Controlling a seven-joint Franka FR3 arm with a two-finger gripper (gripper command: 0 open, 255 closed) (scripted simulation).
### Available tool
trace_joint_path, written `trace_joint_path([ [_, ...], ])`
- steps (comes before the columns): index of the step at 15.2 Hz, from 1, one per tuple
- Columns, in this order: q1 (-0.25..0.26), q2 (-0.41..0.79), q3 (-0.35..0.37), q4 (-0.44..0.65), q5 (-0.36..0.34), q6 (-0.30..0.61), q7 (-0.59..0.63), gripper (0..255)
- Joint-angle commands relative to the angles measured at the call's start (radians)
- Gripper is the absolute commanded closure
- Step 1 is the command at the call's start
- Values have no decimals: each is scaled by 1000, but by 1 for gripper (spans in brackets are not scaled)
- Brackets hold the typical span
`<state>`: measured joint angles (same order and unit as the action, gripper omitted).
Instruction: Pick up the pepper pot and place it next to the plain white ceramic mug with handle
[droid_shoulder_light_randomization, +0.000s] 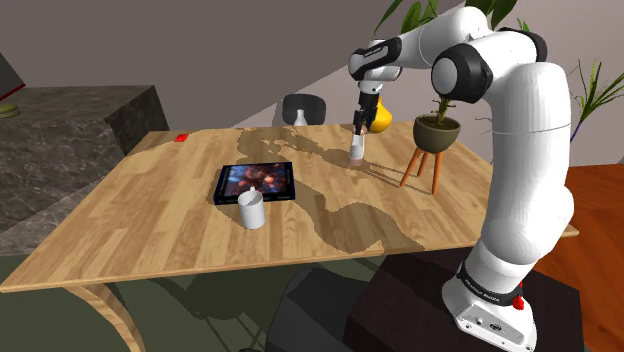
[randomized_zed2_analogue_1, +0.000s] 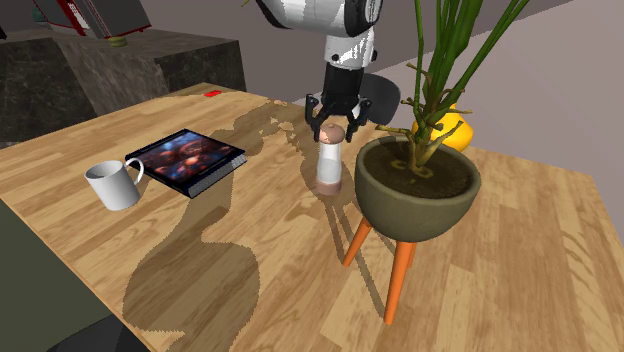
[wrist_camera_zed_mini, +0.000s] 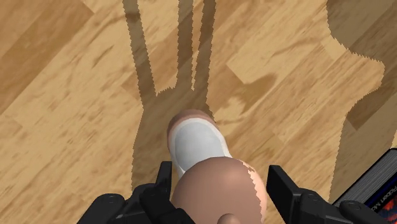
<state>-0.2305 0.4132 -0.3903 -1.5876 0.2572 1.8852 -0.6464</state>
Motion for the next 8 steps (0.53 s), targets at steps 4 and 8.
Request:
trace_joint_path([
  [4, 0, -18, -4, 40, -10, -56, 11, 255],
  [8, -2, -27, -7, 81, -16, -105, 19, 255],
])
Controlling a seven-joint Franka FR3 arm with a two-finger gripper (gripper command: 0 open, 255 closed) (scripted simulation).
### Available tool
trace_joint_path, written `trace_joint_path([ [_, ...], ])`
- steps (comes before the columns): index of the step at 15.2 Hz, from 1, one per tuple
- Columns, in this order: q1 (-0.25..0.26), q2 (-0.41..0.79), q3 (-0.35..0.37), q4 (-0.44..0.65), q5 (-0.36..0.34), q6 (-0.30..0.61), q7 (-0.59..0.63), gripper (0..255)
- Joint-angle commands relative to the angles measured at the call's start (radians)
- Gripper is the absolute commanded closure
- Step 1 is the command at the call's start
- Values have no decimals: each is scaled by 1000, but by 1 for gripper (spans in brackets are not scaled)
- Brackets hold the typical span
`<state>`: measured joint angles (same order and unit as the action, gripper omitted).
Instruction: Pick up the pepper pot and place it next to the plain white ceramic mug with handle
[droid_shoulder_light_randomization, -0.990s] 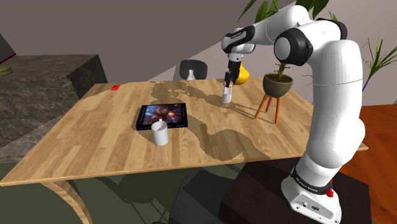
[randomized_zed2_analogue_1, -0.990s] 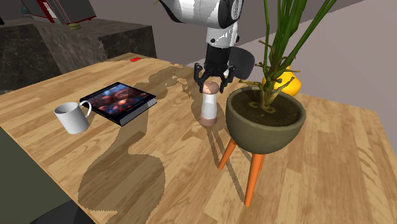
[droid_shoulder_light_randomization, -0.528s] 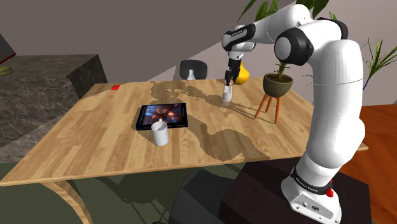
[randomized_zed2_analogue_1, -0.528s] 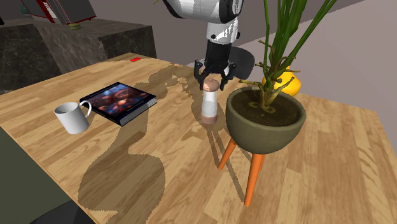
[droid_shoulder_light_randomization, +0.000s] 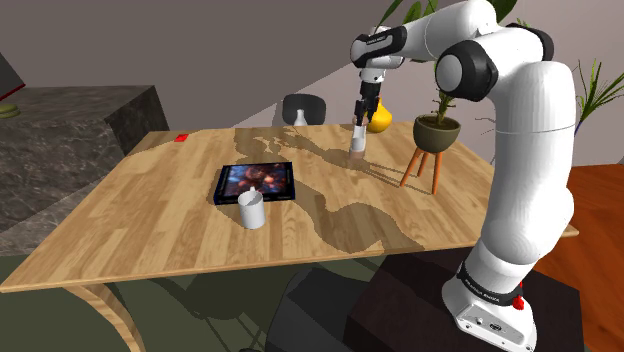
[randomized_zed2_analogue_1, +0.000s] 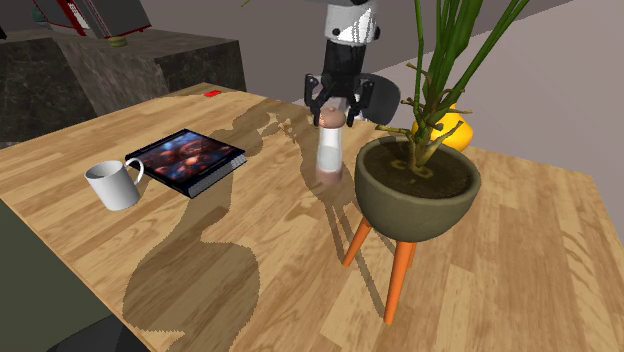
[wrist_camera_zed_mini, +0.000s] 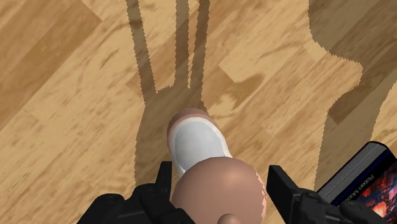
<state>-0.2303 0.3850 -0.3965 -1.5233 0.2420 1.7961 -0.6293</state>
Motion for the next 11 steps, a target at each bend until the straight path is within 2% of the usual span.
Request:
trace_joint_path([
  [1, -3, -1, -1, 28, -2, -28, 3, 255],
  [11, -14, -4, -5, 159, -7, -160, 19, 255],
])
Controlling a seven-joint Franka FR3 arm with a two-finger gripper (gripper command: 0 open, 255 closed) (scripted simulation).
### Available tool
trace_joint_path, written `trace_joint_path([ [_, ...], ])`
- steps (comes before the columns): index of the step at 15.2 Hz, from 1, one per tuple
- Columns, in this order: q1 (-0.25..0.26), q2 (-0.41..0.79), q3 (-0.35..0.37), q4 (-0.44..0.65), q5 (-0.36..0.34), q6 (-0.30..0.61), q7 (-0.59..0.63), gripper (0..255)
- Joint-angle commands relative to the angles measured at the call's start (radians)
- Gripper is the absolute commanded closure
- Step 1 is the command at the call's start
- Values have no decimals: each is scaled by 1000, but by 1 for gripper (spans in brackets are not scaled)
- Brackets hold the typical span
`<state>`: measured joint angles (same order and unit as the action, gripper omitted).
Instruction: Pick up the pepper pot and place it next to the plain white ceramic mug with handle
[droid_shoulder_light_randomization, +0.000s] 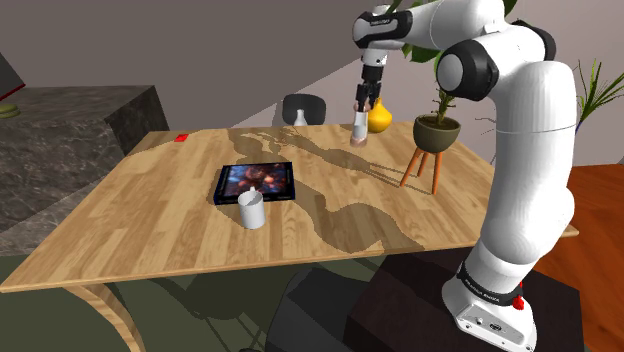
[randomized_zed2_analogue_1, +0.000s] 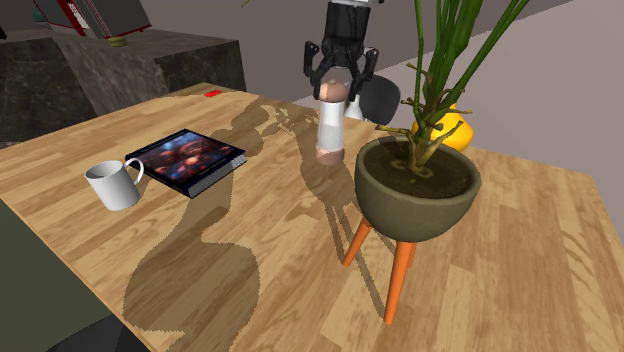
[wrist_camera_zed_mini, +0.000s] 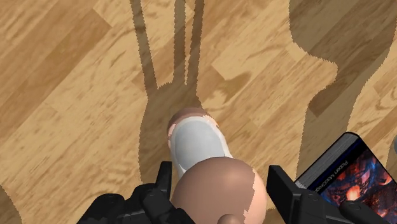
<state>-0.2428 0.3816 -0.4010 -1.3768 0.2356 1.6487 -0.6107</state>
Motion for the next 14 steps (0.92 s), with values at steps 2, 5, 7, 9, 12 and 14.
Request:
trace_joint_path([
  [2, -5, 3, -1, 44, 0, -41, 4, 255],
  [5, -12, 10, -2, 94, 2, -85, 8, 255],
  [7, -17, 16, -2, 131, 5, -115, 10, 255],
  [9, -24, 24, -2, 171, 7, -146, 13, 255],
  [12, -31, 35, -2, 216, 11, -181, 16, 255],
  [14, 15, -21, 5, 148, -8, -162, 56, 255],
])
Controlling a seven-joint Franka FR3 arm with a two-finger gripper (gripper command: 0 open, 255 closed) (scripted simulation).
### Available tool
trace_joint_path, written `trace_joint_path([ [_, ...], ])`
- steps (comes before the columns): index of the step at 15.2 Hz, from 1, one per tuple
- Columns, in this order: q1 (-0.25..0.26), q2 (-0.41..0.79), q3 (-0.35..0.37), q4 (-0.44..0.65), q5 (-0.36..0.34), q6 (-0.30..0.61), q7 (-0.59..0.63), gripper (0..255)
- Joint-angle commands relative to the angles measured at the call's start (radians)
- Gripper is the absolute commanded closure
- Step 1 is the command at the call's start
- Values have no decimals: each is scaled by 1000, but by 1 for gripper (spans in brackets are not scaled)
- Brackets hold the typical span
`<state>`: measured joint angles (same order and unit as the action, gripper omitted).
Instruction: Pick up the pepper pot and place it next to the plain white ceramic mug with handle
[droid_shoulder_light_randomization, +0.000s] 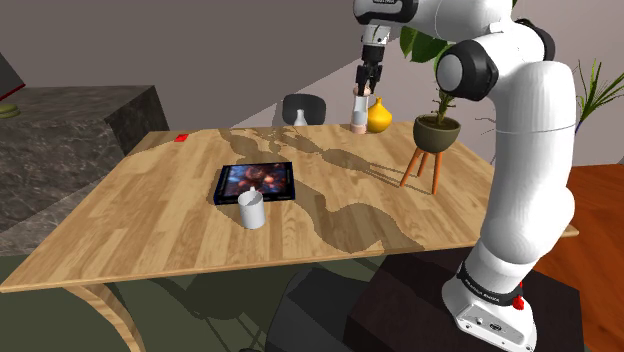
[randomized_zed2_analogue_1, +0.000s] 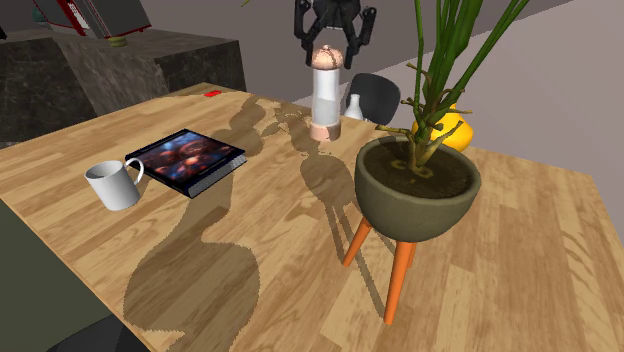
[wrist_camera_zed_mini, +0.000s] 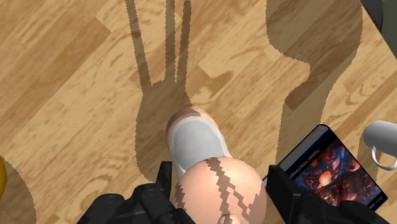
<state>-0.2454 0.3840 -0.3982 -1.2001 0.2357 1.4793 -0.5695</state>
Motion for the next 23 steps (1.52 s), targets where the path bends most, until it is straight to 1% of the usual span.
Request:
trace_joint_path([
  [1, 39, -49, 6, -58, -17, 15, 35, 255],
  [6, 134, -159, 38, -173, -57, 41, 147, 255],
  [12, 228, -251, 90, -251, -87, 50, 290, 255],
  [17, 296, -297, 142, -276, -100, 45, 410, 255],
  [23, 373, -316, 206, -261, -105, 29, 552, 255],
])
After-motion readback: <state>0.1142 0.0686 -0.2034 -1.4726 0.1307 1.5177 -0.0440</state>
